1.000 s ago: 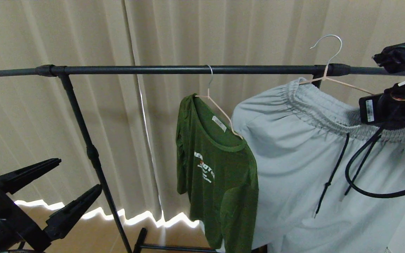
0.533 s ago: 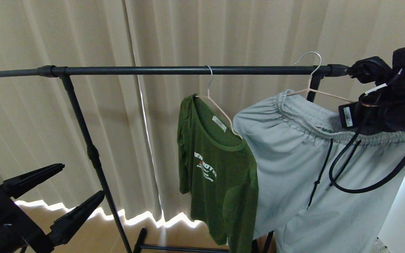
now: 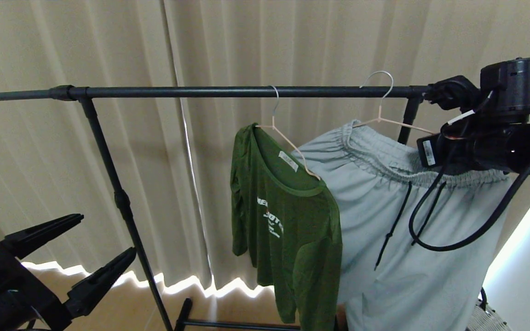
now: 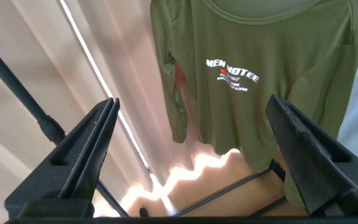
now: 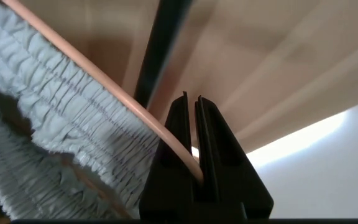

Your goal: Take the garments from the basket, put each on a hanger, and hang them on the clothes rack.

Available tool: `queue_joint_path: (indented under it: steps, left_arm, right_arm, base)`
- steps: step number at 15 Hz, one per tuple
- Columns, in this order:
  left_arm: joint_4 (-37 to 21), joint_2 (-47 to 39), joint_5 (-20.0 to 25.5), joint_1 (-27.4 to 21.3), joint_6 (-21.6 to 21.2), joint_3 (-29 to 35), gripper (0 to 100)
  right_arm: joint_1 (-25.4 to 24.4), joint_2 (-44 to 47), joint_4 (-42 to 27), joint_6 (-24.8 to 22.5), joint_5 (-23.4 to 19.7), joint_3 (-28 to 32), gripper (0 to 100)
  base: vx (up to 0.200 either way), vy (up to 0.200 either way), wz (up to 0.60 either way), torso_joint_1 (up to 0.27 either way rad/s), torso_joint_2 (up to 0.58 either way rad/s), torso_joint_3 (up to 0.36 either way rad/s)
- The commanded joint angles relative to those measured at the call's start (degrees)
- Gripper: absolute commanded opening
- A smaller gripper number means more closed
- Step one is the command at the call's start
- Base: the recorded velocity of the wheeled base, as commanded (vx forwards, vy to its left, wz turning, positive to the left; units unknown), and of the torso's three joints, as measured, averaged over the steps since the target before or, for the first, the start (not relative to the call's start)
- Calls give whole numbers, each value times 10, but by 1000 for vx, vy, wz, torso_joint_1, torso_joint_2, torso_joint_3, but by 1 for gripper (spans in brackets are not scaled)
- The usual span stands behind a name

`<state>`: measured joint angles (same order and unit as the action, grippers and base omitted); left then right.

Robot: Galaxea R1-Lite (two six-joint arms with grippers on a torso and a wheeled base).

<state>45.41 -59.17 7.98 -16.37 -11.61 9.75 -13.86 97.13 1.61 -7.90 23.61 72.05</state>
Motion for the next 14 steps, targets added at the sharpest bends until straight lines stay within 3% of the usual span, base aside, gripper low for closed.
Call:
queue_joint_path:
  steps: [1,4,10,11,14]
  left_arm:
    - [0,-4,0,0,0,0,100]
    - [0,-4,0,0,0,-1,100]
    - [0,-4,0,0,0,-2,100]
    - [0,-4,0,1,0,-2,100]
    - [0,-5,0,1,0,-2,100]
  right_arm:
    - [2,26,0,-1,8,33,0]
    - [1,60,1,0,55,52,0]
    - [-13,46,0,0,56,18,0]
    - [-13,44,1,2,56,13,100]
    - [-20,15,7,3,49,-15,100]
  base:
    - [0,0,0,0,0,0]
    - [0,0,0,0,0,0]
    - [0,0,0,0,0,0]
    - [0,0,0,0,0,0]
    - [0,0,0,0,0,0]
